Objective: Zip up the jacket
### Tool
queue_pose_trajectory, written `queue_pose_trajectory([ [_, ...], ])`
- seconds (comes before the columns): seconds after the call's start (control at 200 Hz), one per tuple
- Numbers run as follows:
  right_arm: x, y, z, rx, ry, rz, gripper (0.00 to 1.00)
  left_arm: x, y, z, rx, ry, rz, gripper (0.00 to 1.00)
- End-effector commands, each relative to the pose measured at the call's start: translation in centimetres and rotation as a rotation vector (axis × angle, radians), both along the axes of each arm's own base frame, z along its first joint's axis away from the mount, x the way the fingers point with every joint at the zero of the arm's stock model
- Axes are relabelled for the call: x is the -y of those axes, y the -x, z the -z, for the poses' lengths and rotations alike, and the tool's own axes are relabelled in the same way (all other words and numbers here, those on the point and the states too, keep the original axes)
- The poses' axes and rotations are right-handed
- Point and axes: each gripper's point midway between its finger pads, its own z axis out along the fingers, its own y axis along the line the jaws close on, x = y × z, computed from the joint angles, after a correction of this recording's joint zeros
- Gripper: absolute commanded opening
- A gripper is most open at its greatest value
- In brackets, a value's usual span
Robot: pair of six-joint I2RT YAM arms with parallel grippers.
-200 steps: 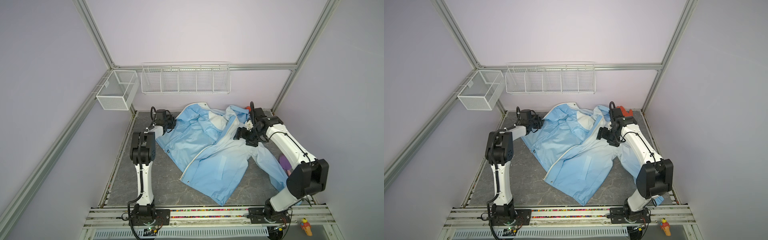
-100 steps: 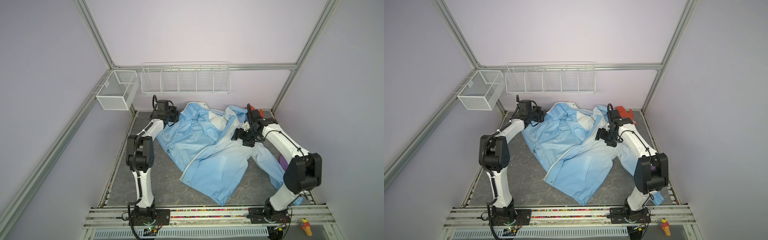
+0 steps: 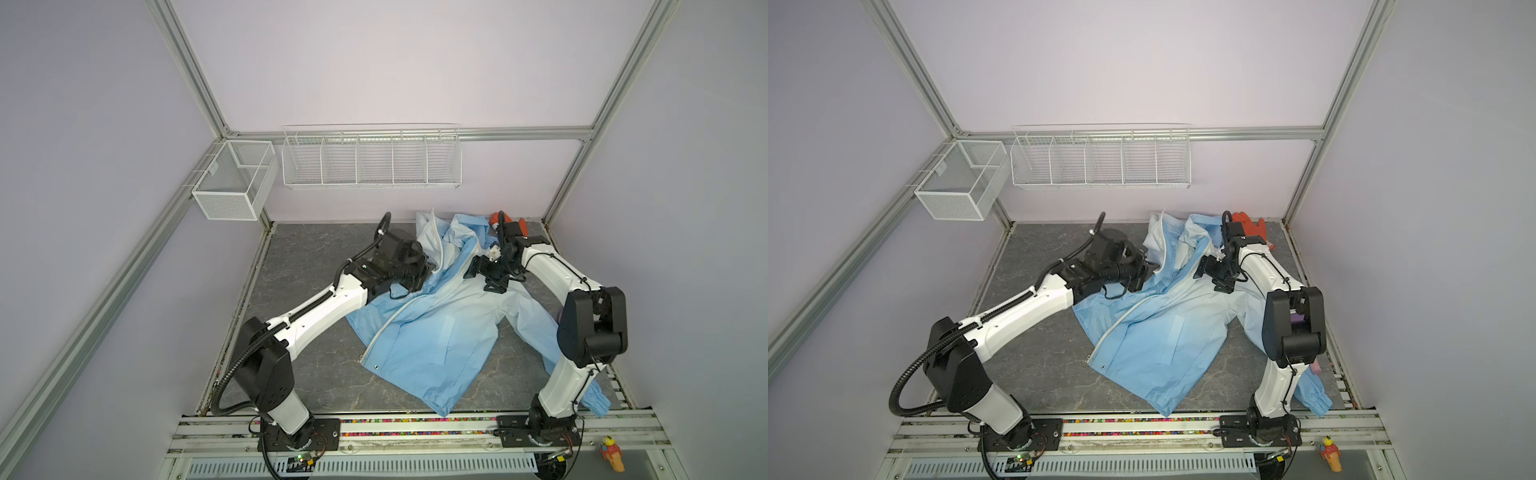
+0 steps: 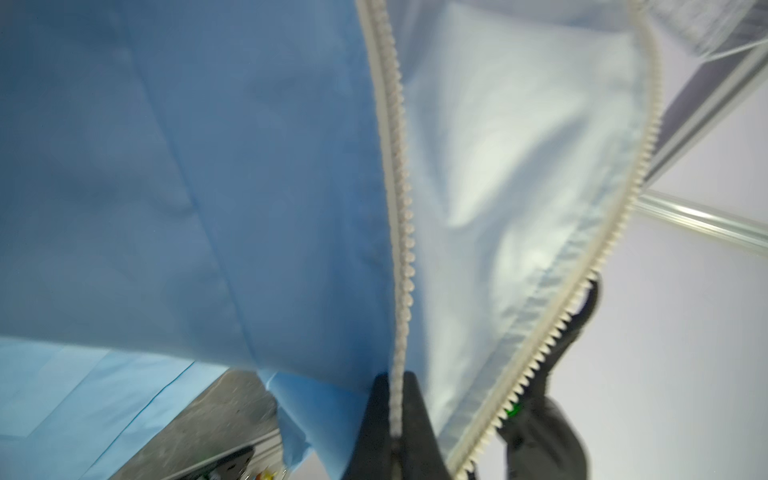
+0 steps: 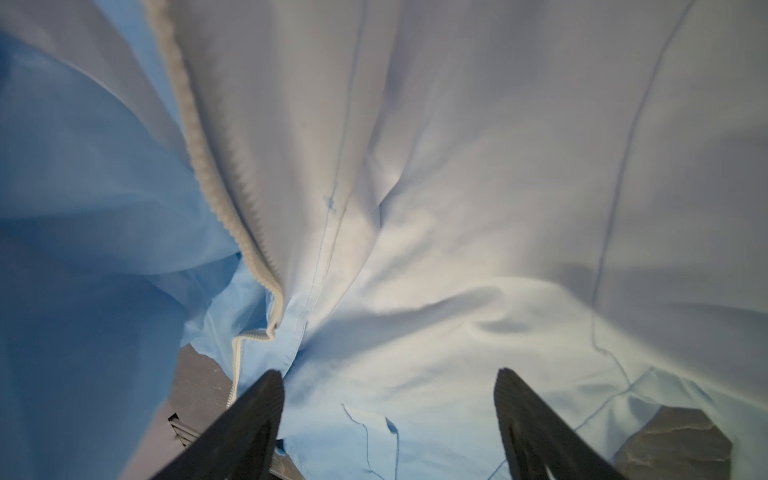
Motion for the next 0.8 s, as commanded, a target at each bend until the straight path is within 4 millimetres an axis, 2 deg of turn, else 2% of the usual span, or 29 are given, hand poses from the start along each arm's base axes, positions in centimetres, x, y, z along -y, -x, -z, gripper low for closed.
queue_pose_trajectory([
  [0.0, 0.3, -0.3, -1.3, 0.022, -0.028, -0.002, 0.82, 2.3, 3.1, 5.7, -0.177, 0.018, -0.015, 0.03],
  [0.075, 0.7, -0.4, -1.9, 0.029, -0.033, 0.010, 0.83, 4.0, 3.8, 6.6, -0.204, 0.067, 0.027, 0.22],
  [0.165, 0.8, -0.4, -2.7, 0.044, -0.033, 0.013, 0.84, 4.2, 3.4, 5.6, -0.162, 0.051, 0.047, 0.38],
  [0.28, 0.9, -0.6, -4.0, 0.069, -0.039, 0.022, 0.86, 3.8, 3.7, 4.6, -0.138, 0.039, 0.075, 0.42],
  [0.365, 0.8, -0.9, -4.8, 0.091, -0.046, 0.028, 0.87, 2.6, 4.3, 3.7, -0.109, 0.023, 0.082, 0.42],
  [0.48, 0.8, -1.7, -5.9, 0.124, -0.051, 0.036, 0.88, -1.0, 4.7, 1.4, -0.026, -0.043, 0.078, 0.42],
  [0.55, 0.2, -2.6, -7.1, 0.168, -0.089, 0.027, 0.88, -4.2, 4.8, -0.2, 0.038, -0.110, 0.069, 0.42],
  [0.62, -1.0, -3.6, -8.8, 0.227, -0.144, 0.007, 0.89, -7.8, 4.5, -0.9, 0.067, -0.173, 0.041, 0.43],
  [0.73, -2.7, -5.0, -11.1, 0.313, -0.211, -0.023, 0.92, -13.3, 2.9, -0.7, 0.106, -0.246, 0.011, 0.44],
  [0.795, -3.8, -5.9, -11.9, 0.338, -0.260, -0.038, 0.93, -16.5, 2.1, 0.3, 0.124, -0.347, 0.026, 0.46],
])
